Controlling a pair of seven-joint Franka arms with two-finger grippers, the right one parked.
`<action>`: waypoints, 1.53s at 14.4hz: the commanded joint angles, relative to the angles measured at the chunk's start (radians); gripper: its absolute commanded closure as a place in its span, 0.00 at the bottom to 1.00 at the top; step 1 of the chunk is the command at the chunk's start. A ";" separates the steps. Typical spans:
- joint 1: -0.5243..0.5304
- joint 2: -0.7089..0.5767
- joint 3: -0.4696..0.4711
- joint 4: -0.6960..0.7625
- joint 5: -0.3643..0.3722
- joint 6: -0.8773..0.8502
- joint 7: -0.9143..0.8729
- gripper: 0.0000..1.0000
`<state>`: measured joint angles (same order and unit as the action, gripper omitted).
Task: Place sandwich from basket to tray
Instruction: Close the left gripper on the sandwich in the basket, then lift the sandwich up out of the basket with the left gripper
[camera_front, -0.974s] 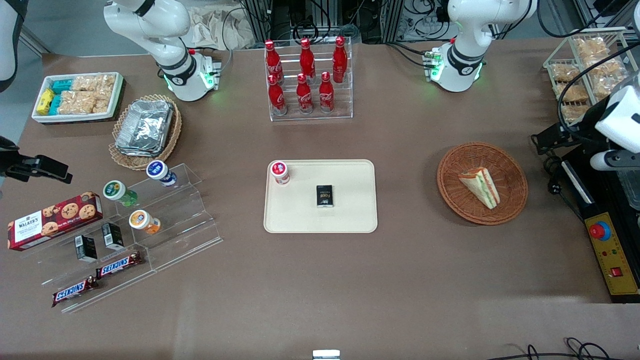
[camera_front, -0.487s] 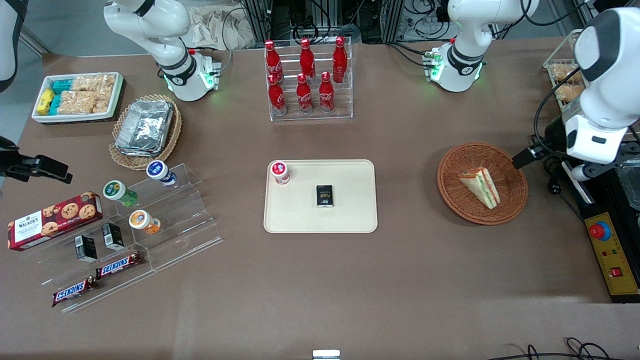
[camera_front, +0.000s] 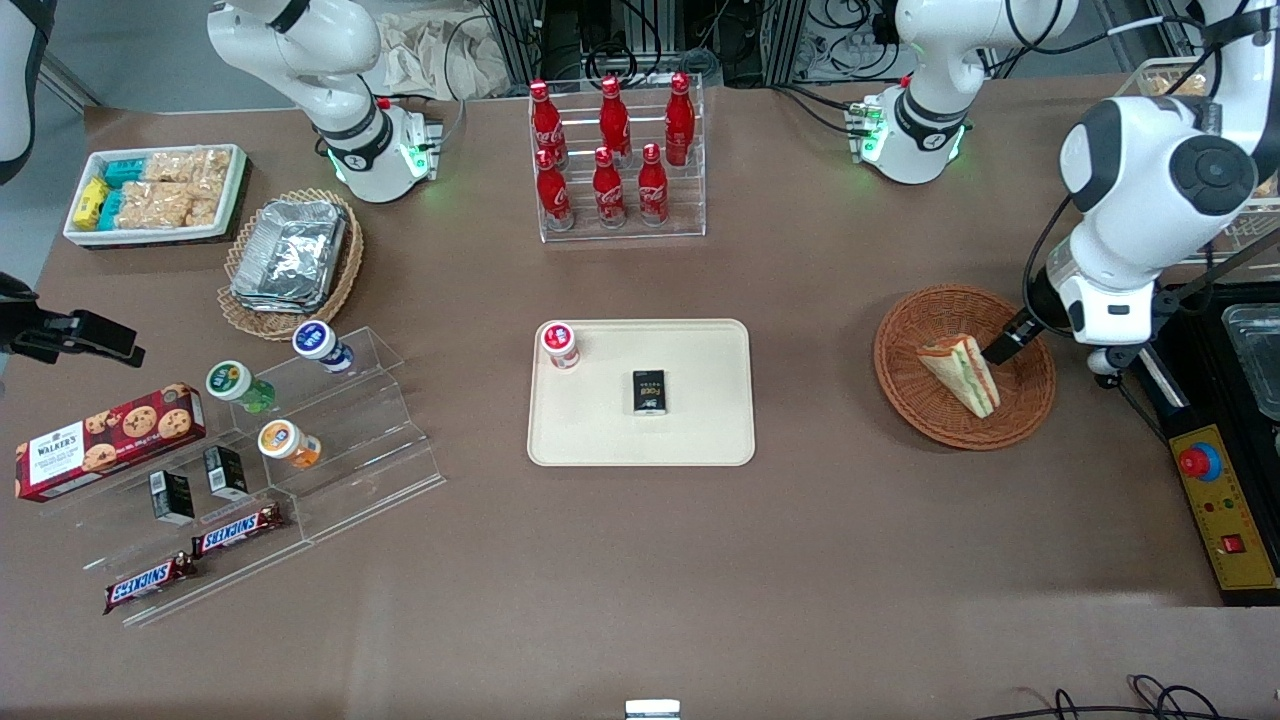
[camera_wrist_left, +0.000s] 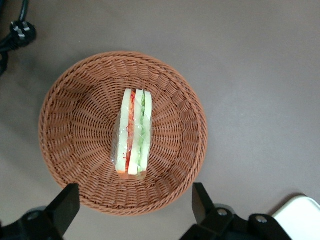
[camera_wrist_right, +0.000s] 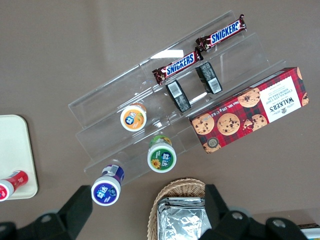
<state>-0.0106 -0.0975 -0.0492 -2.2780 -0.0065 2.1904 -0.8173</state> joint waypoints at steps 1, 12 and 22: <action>-0.003 0.037 0.000 -0.055 -0.010 0.112 -0.074 0.00; 0.003 0.214 0.002 -0.207 -0.007 0.477 -0.088 0.01; -0.005 0.144 0.002 -0.207 0.002 0.387 0.015 1.00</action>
<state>-0.0095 0.1360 -0.0466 -2.4776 -0.0082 2.6442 -0.8424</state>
